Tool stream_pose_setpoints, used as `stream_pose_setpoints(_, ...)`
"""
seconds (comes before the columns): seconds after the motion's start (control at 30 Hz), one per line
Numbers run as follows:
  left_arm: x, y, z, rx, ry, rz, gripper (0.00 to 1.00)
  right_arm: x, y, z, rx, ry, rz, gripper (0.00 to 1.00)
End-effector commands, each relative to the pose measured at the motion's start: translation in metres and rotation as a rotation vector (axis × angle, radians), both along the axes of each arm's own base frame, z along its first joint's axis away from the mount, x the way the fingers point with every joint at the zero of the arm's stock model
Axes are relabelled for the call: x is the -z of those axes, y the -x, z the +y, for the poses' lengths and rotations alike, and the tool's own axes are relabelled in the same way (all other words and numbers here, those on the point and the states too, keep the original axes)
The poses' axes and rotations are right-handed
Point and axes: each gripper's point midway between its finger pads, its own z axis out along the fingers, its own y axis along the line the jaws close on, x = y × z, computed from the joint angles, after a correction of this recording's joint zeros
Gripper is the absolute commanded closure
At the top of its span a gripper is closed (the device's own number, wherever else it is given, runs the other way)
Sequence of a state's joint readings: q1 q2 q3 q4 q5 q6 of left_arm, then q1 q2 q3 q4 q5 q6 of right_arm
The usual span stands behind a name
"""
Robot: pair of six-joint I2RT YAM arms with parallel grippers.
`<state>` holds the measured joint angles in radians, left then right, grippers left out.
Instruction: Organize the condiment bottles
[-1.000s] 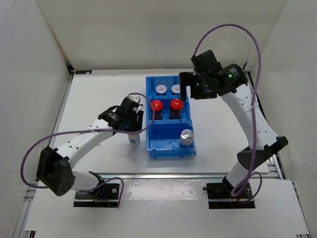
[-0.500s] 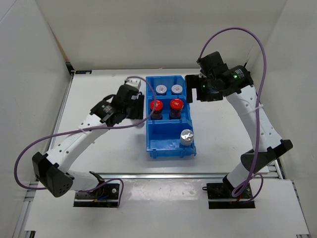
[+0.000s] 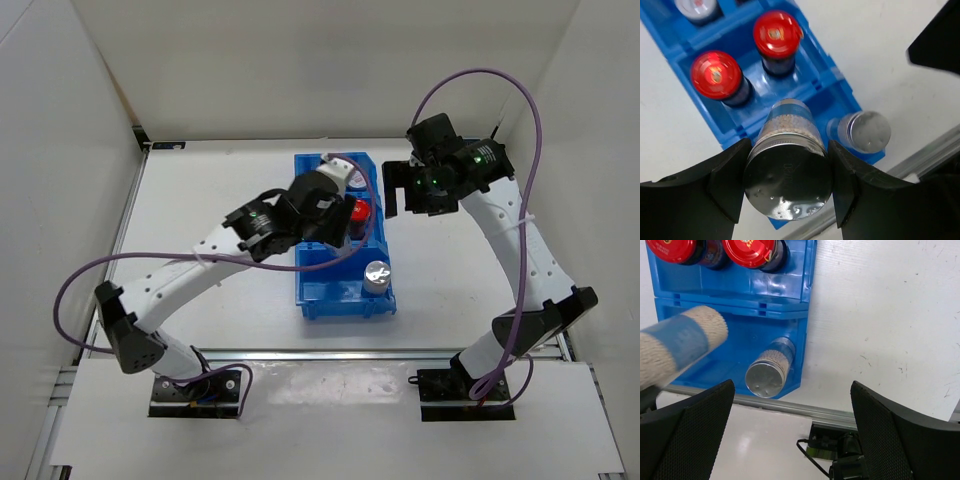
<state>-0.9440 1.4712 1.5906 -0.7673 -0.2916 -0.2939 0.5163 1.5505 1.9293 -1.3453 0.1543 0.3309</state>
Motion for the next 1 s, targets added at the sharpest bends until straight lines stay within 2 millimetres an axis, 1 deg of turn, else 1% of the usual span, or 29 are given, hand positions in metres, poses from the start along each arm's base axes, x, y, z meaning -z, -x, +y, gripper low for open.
stream_pose_setpoints(0.0, 0.003, 0.012, -0.011, 0.036, 0.027, 0.026, 0.89, 0.002, 0.031, -0.022, 0.004, 0.055, 0.067, 0.00)
stream_pose_setpoints(0.03, 0.003, 0.012, -0.011, 0.036, 0.027, 0.026, 0.89, 0.006, 0.032, -0.022, 0.004, 0.061, 0.079, 0.00)
stream_pose_setpoints(0.1, 0.017, 0.013, -0.016, 0.040, 0.006, 0.050, 0.89, 0.007, 0.034, -0.023, 0.004, 0.063, 0.081, 0.00)
stream_pose_setpoints(0.13, 0.021, 0.014, -0.015, 0.039, -0.002, 0.056, 0.89, 0.007, 0.034, -0.024, 0.004, 0.063, 0.081, 0.00)
stream_pose_setpoints(0.17, 0.030, 0.013, -0.016, 0.039, -0.022, 0.070, 0.89, 0.009, 0.035, -0.024, 0.004, 0.067, 0.089, 0.00)
stream_pose_setpoints(0.2, 0.038, 0.013, -0.017, 0.030, -0.028, 0.088, 0.89, 0.007, 0.036, -0.025, 0.004, 0.063, 0.081, 0.00)
stream_pose_setpoints(0.23, 0.042, 0.014, -0.016, 0.023, -0.028, 0.099, 0.89, 0.008, 0.038, -0.026, 0.004, 0.067, 0.089, 0.00)
stream_pose_setpoints(0.27, 0.052, 0.014, -0.017, 0.017, -0.044, 0.118, 0.89, 0.011, 0.038, -0.028, 0.008, 0.081, 0.094, 0.00)
stream_pose_setpoints(0.3, 0.069, 0.014, -0.017, 0.010, -0.072, 0.145, 0.86, 0.008, 0.040, -0.029, 0.009, 0.076, 0.085, 0.00)
stream_pose_setpoints(0.33, 0.074, 0.014, -0.018, 0.009, -0.083, 0.153, 0.81, 0.011, 0.040, -0.031, 0.013, 0.089, 0.089, 0.00)
stream_pose_setpoints(0.37, 0.085, 0.012, -0.015, -0.010, -0.107, 0.164, 0.73, 0.012, 0.042, -0.033, 0.013, 0.091, 0.092, 0.00)
stream_pose_setpoints(0.4, 0.101, 0.012, -0.016, -0.012, -0.140, 0.187, 0.59, 0.012, 0.042, -0.033, 0.013, 0.091, 0.092, 0.00)
stream_pose_setpoints(0.43, 0.107, 0.011, -0.017, -0.013, -0.153, 0.195, 0.49, 0.016, 0.044, -0.033, 0.013, 0.098, 0.104, 0.00)
stream_pose_setpoints(0.47, 0.116, 0.008, -0.013, -0.017, -0.178, 0.204, 0.39, 0.014, 0.045, -0.034, 0.021, 0.089, 0.097, 0.00)
stream_pose_setpoints(0.5, 0.120, 0.006, -0.016, -0.017, -0.180, 0.206, 0.31, 0.016, 0.046, -0.034, 0.021, 0.094, 0.105, 0.00)
stream_pose_setpoints(0.53, 0.131, 0.005, -0.016, 0.002, -0.222, 0.209, 0.29, 0.015, 0.045, -0.034, 0.022, 0.085, 0.091, 0.00)
stream_pose_setpoints(0.6, 0.141, 0.001, -0.017, 0.008, -0.259, 0.210, 0.28, 0.012, 0.045, -0.033, 0.022, 0.076, 0.075, 0.00)
stream_pose_setpoints(0.63, 0.140, 0.000, -0.019, 0.008, -0.250, 0.204, 0.28, 0.012, 0.045, -0.033, 0.022, 0.076, 0.075, 0.00)
stream_pose_setpoints(0.67, 0.144, -0.003, -0.017, -0.001, -0.257, 0.210, 0.28, 0.012, 0.045, -0.033, 0.022, 0.076, 0.075, 0.00)
stream_pose_setpoints(0.77, 0.143, -0.005, -0.019, -0.001, -0.248, 0.204, 0.23, 0.009, 0.045, -0.036, 0.026, 0.078, 0.062, 0.00)
stream_pose_setpoints(0.8, 0.138, -0.005, -0.018, 0.000, -0.238, 0.197, 0.19, 0.009, 0.045, -0.037, 0.031, 0.085, 0.058, 0.00)
stream_pose_setpoints(0.83, 0.129, -0.005, -0.016, -0.015, -0.221, 0.183, 0.01, 0.008, 0.046, -0.038, 0.031, 0.079, 0.047, 0.00)
stream_pose_setpoints(0.87, 0.124, -0.006, -0.015, -0.022, -0.214, 0.170, 0.01, 0.006, 0.047, -0.038, 0.043, 0.067, 0.041, 0.00)
stream_pose_setpoints(0.9, 0.114, -0.007, -0.016, -0.022, -0.193, 0.155, 0.01, 0.008, 0.045, -0.036, 0.053, 0.061, 0.041, 0.00)
stream_pose_setpoints(0.93, 0.103, -0.012, -0.015, -0.032, -0.171, 0.142, 0.01, 0.003, 0.043, -0.035, 0.062, 0.038, 0.013, 0.00)
stream_pose_setpoints(0.97, 0.092, -0.010, -0.013, -0.032, -0.147, 0.125, 0.01, 0.000, 0.044, -0.031, 0.051, 0.009, 0.003, 0.00)
